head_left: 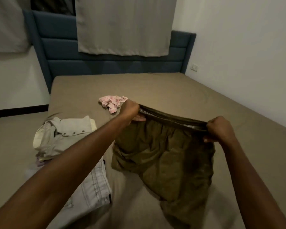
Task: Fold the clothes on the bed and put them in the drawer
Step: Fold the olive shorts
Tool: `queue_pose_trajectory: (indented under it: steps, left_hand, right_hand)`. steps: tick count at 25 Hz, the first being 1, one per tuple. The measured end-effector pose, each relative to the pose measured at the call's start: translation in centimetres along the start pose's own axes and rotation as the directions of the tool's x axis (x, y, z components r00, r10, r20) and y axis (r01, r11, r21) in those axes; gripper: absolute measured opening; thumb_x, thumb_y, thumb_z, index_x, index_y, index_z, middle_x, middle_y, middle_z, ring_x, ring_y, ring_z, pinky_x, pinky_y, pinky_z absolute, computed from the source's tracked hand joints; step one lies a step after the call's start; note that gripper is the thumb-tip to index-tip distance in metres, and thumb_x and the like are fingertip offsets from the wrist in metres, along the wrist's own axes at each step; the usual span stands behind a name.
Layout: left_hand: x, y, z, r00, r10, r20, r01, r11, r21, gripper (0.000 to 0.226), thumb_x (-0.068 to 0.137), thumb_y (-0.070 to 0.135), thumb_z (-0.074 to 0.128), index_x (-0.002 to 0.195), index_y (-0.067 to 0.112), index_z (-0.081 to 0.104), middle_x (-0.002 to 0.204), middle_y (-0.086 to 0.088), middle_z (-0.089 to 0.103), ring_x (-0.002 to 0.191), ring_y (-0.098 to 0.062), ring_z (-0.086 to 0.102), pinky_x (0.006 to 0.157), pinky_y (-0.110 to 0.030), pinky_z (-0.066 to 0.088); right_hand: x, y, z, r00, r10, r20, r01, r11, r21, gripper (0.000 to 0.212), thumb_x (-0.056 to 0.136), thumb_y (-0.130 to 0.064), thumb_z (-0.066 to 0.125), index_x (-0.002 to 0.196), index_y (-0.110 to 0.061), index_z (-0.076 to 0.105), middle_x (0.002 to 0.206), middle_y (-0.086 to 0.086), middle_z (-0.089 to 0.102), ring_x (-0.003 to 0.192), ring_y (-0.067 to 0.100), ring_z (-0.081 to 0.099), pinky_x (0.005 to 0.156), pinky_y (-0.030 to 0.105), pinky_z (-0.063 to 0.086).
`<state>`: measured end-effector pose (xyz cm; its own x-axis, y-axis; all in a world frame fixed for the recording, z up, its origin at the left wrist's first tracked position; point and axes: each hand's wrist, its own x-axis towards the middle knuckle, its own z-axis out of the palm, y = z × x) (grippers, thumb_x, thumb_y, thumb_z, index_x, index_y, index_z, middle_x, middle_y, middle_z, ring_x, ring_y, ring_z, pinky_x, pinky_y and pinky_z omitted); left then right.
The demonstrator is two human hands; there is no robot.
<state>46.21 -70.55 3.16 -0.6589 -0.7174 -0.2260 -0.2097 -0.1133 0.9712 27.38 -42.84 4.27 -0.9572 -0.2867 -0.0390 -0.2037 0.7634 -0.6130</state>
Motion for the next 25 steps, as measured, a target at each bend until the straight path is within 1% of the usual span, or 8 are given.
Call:
queue_pose_trajectory:
  steps: [2, 4, 9, 13, 16, 18, 22, 25]
  left_hand:
    - [1.8, 5.3, 1.2, 0.984, 0.172, -0.043, -0.172, 0.985, 0.002, 0.024, 0.102, 0.004, 0.041, 0.107, -0.005, 0.062, 0.1, -0.026, 0.073, 0.075, -0.036, 0.077, 0.072, -0.047, 0.065]
    - [2.4, 10.2, 2.1, 0.937, 0.342, -0.064, -0.339, 0.939, 0.054, 0.022, 0.1, 0.006, 0.047, 0.096, 0.004, 0.069, 0.101, -0.019, 0.074, 0.085, -0.029, 0.077, 0.074, -0.045, 0.065]
    - [0.7, 15.6, 3.5, 0.8, 0.598, -0.049, -0.581, 0.792, 0.188, 0.025, 0.099, 0.016, 0.054, 0.092, 0.022, 0.077, 0.094, -0.006, 0.075, 0.093, -0.023, 0.074, 0.08, -0.042, 0.064]
    - [-4.8, 9.1, 3.6, 0.705, 0.709, 0.027, -0.658, 0.64, 0.397, 0.019, 0.1, 0.021, 0.057, 0.096, 0.02, 0.075, 0.088, 0.003, 0.072, 0.084, -0.011, 0.069, 0.073, -0.029, 0.06]
    - [-9.4, -0.7, 3.4, 0.745, 0.666, 0.031, -0.573, 0.616, 0.541, 0.016, 0.088, 0.021, 0.063, 0.083, 0.013, 0.077, 0.068, 0.003, 0.069, 0.067, -0.019, 0.067, 0.057, -0.035, 0.048]
    - [-12.4, -9.6, 3.1, 0.839, 0.541, 0.048, -0.448, 0.638, 0.626, 0.015, 0.083, 0.024, 0.069, 0.076, 0.011, 0.074, 0.061, -0.003, 0.064, 0.064, -0.025, 0.065, 0.056, -0.029, 0.035]
    - [-18.8, -25.8, 2.6, 0.971, 0.15, 0.185, -0.238, 0.57, 0.787, 0.047, 0.083, 0.055, 0.048, 0.094, 0.016, 0.073, 0.091, -0.005, 0.075, 0.087, -0.021, 0.07, 0.068, -0.03, 0.043]
    - [-22.2, -30.2, 2.6, 0.976, 0.183, 0.12, -0.191, 0.444, 0.875, 0.041, 0.096, 0.054, 0.05, 0.113, 0.022, 0.069, 0.107, -0.002, 0.073, 0.102, -0.02, 0.067, 0.084, -0.031, 0.048]
  right_hand:
    - [3.3, -3.1, -4.3, 0.999, 0.052, -0.008, -0.046, 0.932, 0.359, 0.012, 0.095, -0.007, 0.054, 0.092, -0.001, 0.064, 0.093, 0.024, 0.073, 0.067, 0.032, 0.074, 0.053, 0.035, 0.062]
    - [4.8, -5.4, -8.5, 0.991, 0.038, -0.13, 0.031, 0.871, 0.49, 0.011, 0.094, 0.0, 0.058, 0.098, 0.005, 0.067, 0.094, 0.024, 0.071, 0.056, 0.031, 0.073, 0.046, 0.032, 0.058]
    - [2.2, -6.1, -14.5, 0.915, -0.029, -0.403, 0.257, 0.812, 0.524, 0.032, 0.091, 0.005, 0.047, 0.104, 0.0, 0.075, 0.097, 0.021, 0.072, 0.065, 0.037, 0.075, 0.056, 0.041, 0.064]
    - [-3.3, -0.8, -12.6, 0.906, -0.033, -0.423, 0.275, 0.804, 0.527, 0.037, 0.085, 0.005, 0.045, 0.104, -0.002, 0.076, 0.088, 0.021, 0.073, 0.066, 0.037, 0.075, 0.064, 0.044, 0.064]
    - [-7.2, 6.7, -6.5, 0.938, 0.042, -0.345, 0.153, 0.84, 0.52, 0.041, 0.086, 0.006, 0.044, 0.105, -0.009, 0.078, 0.088, 0.021, 0.075, 0.067, 0.032, 0.076, 0.069, 0.047, 0.064]
    - [-10.8, 13.2, -0.9, 0.959, 0.118, -0.257, 0.008, 0.897, 0.442, 0.042, 0.086, 0.005, 0.048, 0.106, -0.014, 0.08, 0.091, 0.019, 0.076, 0.066, 0.026, 0.074, 0.07, 0.051, 0.065]
    - [-20.1, 25.1, 10.0, 0.98, 0.159, -0.118, -0.143, 0.981, 0.132, 0.053, 0.069, -0.021, 0.05, 0.112, -0.015, 0.081, 0.091, 0.02, 0.077, 0.079, 0.038, 0.073, 0.077, 0.047, 0.061]
    - [-24.9, 27.4, 11.3, 0.978, 0.128, -0.164, -0.113, 0.989, 0.099, 0.052, 0.073, -0.014, 0.056, 0.121, -0.02, 0.077, 0.1, 0.023, 0.075, 0.088, 0.043, 0.071, 0.08, 0.045, 0.055]
